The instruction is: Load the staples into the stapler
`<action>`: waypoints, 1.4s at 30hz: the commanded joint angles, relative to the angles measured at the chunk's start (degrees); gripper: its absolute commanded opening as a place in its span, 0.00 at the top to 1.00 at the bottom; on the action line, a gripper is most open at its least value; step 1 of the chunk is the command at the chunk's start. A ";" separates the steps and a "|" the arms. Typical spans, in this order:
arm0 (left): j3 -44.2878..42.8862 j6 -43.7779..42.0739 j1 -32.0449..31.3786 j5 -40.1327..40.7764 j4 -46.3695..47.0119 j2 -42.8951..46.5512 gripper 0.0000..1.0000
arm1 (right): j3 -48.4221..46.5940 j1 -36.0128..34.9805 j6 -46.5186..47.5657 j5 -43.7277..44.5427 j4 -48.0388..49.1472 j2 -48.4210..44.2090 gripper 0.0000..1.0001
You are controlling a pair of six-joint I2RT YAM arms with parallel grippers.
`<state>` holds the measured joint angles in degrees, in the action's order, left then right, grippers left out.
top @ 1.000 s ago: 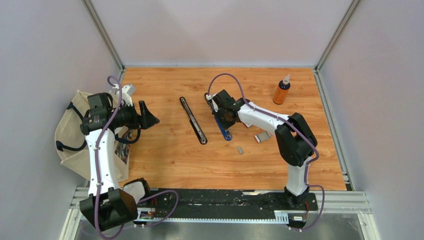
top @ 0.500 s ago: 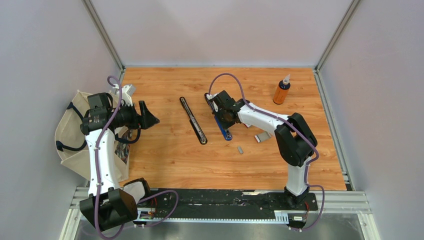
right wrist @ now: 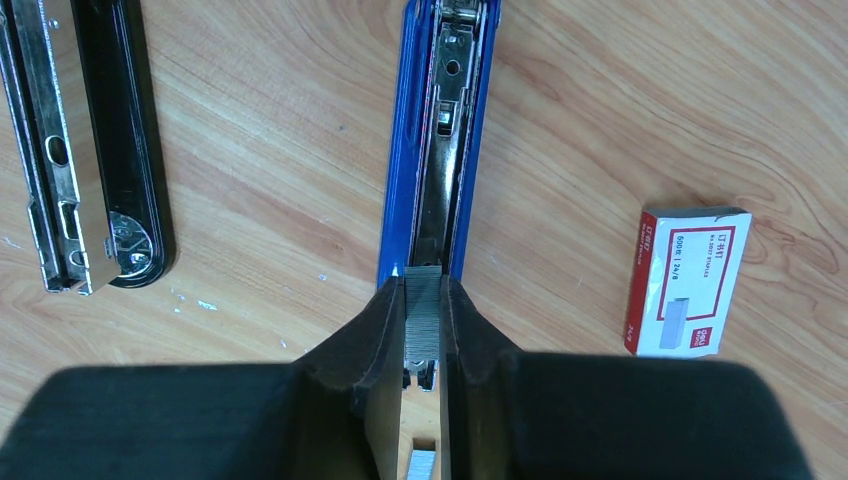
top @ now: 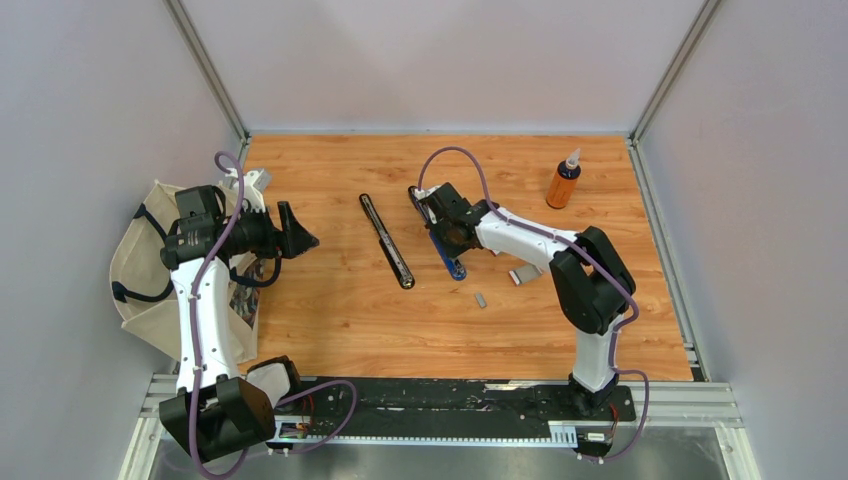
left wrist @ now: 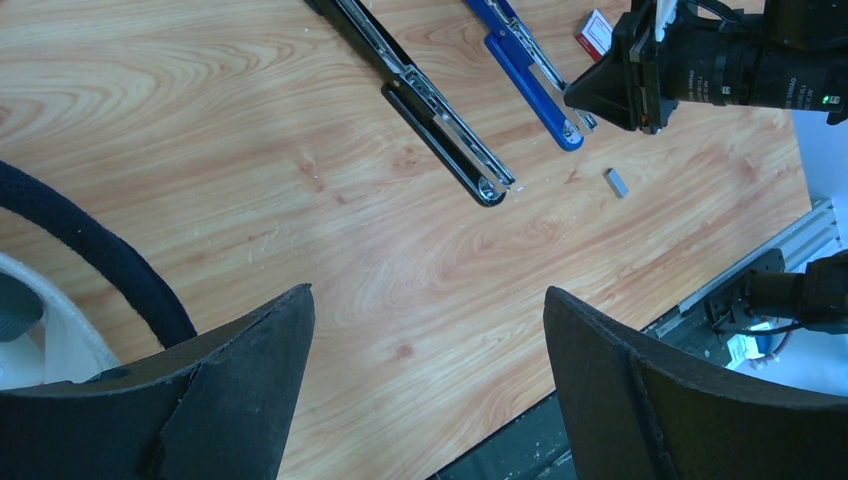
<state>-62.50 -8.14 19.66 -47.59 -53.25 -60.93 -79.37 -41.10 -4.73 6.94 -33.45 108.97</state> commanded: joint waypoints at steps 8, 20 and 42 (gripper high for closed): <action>0.45 -0.47 0.82 -0.75 1.58 -0.07 0.07 | 1.06 -0.56 -0.37 3.69 1.81 -2.36 0.85; 0.45 -0.56 0.82 -0.83 1.57 0.02 0.07 | 4.31 -0.73 0.25 2.73 5.77 -5.43 0.86; 0.54 -0.47 0.82 -0.83 1.66 0.19 0.07 | 6.77 -1.61 0.51 2.64 8.93 -7.28 0.87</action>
<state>-62.48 -8.14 19.66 -47.68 -53.25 -60.93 -73.36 -42.35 -4.64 8.54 -28.03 104.55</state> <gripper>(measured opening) 0.925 0.165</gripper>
